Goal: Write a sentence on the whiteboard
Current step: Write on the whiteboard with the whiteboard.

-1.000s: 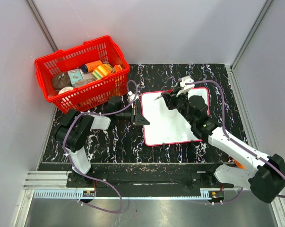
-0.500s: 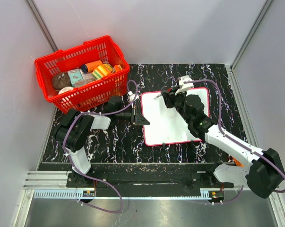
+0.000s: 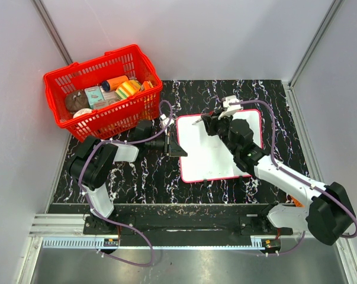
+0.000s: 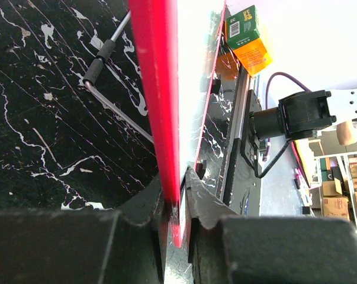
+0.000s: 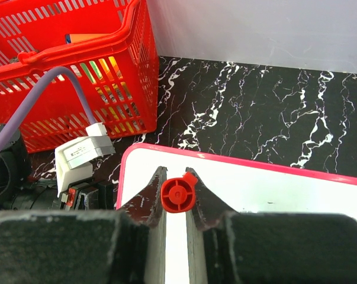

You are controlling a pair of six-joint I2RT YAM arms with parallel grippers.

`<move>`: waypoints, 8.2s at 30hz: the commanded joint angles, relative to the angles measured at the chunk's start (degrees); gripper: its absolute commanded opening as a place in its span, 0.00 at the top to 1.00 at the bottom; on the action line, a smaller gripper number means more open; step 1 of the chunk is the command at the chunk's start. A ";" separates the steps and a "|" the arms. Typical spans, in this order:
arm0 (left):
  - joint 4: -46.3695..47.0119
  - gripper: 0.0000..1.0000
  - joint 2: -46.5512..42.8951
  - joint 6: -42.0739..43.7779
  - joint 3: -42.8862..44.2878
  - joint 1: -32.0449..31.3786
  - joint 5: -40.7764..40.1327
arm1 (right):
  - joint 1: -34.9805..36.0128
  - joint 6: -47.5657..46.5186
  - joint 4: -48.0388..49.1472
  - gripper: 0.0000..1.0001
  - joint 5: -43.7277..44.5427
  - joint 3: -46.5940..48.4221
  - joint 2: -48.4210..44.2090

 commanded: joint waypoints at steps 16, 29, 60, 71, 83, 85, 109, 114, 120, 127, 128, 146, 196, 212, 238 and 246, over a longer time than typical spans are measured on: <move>-0.77 1.00 0.71 4.17 1.23 -0.78 -0.23 | 0.34 1.71 -1.23 1.00 0.00 -5.41 -4.78; -1.56 1.00 0.62 4.69 1.32 -0.87 -0.41 | 0.43 3.20 -0.01 1.00 -1.84 -4.72 -7.42; -2.36 1.00 0.53 5.40 1.75 -1.48 -0.41 | 0.25 1.89 3.86 1.00 4.92 0.65 0.14; -2.88 1.00 0.62 5.66 1.93 -1.57 -0.50 | 0.08 1.62 2.37 1.00 7.91 -0.76 -1.62; -3.32 1.00 0.62 5.93 2.11 -1.75 -0.41 | 0.08 3.03 0.35 1.00 5.46 -2.60 -2.85; -3.41 1.00 0.62 5.93 2.11 -1.75 -0.50 | 0.08 3.29 0.26 1.00 4.93 -3.04 -3.03; -4.03 1.00 0.53 6.36 2.28 -2.01 -0.67 | 0.17 5.58 -0.53 1.00 3.34 -5.59 -4.16; -4.20 1.00 0.62 6.36 2.37 -2.10 -0.76 | 0.08 4.70 -1.76 1.00 4.92 -6.56 -5.66; -4.38 1.00 0.62 6.54 2.46 -2.01 -0.76 | 0.08 4.52 -2.55 1.00 5.45 -7.26 -6.98; -4.55 1.00 0.62 6.80 2.55 -2.19 -0.85 | 0.08 4.87 -2.46 1.00 5.10 -6.48 -8.65; -4.64 1.00 0.62 6.72 2.55 -2.19 -0.85 | 0.16 4.88 -2.29 1.00 4.67 -6.30 -9.00; -5.69 1.00 0.71 7.42 2.99 -2.45 -1.03 | -0.01 3.82 0.52 1.00 6.25 -2.26 -6.54; -7.28 1.00 0.62 8.56 3.34 -2.80 -1.47 | -0.54 5.58 -2.81 1.00 5.37 -5.77 -7.95; -7.89 1.00 0.44 8.83 3.51 -2.80 -1.55 | -0.54 6.28 -2.99 1.00 4.31 -5.33 -9.79; -9.03 1.00 0.36 9.70 3.78 -2.89 -1.82 | -0.71 4.70 2.81 1.00 9.93 -1.90 -3.73; -9.30 1.00 0.44 9.88 3.69 -2.98 -1.99 | -0.63 4.79 3.07 1.00 9.94 -2.87 -5.13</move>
